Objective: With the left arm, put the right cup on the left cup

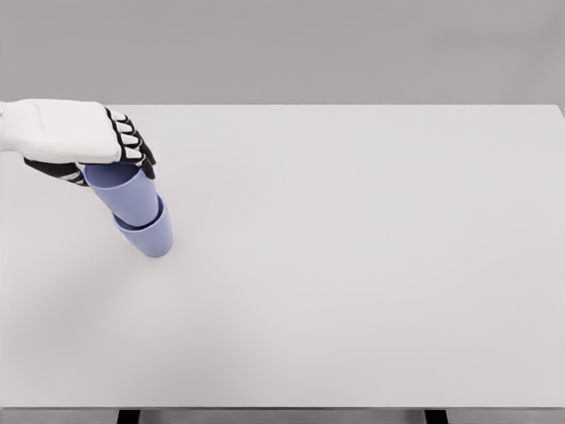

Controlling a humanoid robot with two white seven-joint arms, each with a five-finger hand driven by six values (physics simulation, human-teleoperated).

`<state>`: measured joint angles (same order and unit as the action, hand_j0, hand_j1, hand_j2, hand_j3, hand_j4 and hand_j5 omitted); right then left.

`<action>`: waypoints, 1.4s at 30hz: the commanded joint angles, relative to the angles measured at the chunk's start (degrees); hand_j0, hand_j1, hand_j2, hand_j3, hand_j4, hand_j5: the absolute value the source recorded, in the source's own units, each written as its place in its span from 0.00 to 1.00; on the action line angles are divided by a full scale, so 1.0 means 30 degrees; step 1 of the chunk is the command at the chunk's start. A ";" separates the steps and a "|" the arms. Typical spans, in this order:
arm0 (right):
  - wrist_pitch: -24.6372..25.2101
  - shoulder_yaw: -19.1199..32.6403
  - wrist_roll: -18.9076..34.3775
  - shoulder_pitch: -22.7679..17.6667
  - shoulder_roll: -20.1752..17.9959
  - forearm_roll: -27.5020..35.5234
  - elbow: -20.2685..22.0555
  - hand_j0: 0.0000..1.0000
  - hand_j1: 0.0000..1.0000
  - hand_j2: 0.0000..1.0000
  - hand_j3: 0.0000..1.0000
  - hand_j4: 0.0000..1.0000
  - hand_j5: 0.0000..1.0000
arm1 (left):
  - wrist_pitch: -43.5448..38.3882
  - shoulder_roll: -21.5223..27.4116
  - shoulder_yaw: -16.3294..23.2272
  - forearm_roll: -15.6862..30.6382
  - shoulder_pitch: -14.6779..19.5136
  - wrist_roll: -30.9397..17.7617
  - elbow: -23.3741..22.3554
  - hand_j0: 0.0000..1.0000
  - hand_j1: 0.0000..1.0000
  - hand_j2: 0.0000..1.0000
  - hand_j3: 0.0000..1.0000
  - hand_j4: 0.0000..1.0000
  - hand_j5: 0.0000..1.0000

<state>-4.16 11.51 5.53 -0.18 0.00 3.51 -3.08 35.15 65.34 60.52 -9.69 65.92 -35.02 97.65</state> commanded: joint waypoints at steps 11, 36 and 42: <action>-0.0020 0.0000 0.0003 0.0000 0.0001 0.0001 0.0000 1.00 1.00 1.00 1.00 1.00 1.00 | -0.0049 -0.0014 -0.0017 0.0035 -0.0088 0.0007 -0.0263 0.73 0.73 0.73 0.73 0.73 0.73; 0.0009 0.0000 0.0003 0.0000 0.0001 0.0001 0.0000 1.00 1.00 1.00 1.00 1.00 1.00 | -0.0049 -0.0189 -0.0047 -0.0082 -0.0381 0.0007 -0.0410 0.74 0.74 0.74 0.74 0.74 0.74; 0.0009 0.0000 0.0003 0.0000 0.0001 0.0001 0.0000 1.00 1.00 1.00 1.00 1.00 1.00 | -0.0049 -0.0277 -0.0047 -0.0199 -0.0381 0.0007 -0.0439 0.79 0.79 0.79 0.79 0.79 0.79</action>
<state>-4.14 11.51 5.53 -0.18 0.00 3.51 -3.07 35.14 64.50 60.46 -10.34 64.78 -35.02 96.35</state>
